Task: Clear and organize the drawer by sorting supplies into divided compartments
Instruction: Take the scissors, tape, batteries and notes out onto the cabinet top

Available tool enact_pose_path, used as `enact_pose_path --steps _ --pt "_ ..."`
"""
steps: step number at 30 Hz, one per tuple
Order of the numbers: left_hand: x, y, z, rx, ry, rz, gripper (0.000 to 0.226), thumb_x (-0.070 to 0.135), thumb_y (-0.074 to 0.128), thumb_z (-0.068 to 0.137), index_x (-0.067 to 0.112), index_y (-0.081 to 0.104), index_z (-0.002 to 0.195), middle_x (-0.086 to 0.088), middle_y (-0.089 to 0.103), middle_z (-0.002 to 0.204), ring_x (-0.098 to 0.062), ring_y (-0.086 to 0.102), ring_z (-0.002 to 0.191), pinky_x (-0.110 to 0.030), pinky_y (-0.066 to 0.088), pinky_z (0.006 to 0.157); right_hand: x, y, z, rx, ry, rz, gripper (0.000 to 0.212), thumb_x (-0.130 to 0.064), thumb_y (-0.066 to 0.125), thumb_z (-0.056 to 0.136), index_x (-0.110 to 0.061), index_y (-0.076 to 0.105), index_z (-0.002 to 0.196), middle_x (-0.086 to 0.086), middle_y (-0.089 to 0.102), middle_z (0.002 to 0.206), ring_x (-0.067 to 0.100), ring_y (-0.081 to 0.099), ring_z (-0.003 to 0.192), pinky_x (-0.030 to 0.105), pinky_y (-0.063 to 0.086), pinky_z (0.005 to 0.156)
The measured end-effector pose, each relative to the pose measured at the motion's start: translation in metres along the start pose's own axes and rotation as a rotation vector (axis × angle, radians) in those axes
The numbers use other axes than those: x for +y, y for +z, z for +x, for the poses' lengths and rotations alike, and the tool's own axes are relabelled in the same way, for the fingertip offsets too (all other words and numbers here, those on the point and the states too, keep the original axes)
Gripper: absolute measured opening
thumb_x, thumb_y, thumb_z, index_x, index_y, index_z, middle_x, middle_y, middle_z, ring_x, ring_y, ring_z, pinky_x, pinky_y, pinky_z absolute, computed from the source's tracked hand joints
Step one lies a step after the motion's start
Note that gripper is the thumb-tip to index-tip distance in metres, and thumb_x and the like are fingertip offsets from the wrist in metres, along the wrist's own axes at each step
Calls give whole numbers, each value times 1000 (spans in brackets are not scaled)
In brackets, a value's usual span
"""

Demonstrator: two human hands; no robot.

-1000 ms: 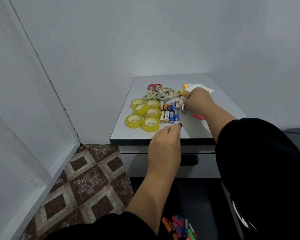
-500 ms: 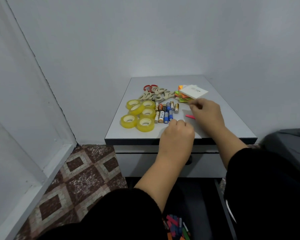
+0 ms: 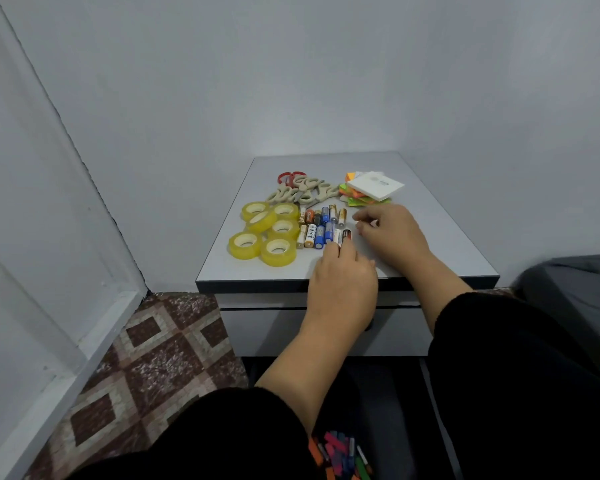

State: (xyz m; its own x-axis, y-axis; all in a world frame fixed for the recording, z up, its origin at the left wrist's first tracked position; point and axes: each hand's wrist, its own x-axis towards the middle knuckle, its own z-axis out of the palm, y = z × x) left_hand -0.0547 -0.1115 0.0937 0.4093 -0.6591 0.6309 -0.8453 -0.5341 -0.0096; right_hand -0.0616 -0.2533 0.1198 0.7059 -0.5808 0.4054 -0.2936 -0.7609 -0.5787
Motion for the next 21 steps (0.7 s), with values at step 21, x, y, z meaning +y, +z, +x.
enact_pose_path --steps 21 --pt "0 15 0 88 -69 20 35 26 40 89 11 67 73 -7 64 76 -26 56 77 -34 43 62 -6 8 4 -198 -231 -526 45 -33 30 100 -37 32 145 -7 33 153 24 28 135 42 26 101"
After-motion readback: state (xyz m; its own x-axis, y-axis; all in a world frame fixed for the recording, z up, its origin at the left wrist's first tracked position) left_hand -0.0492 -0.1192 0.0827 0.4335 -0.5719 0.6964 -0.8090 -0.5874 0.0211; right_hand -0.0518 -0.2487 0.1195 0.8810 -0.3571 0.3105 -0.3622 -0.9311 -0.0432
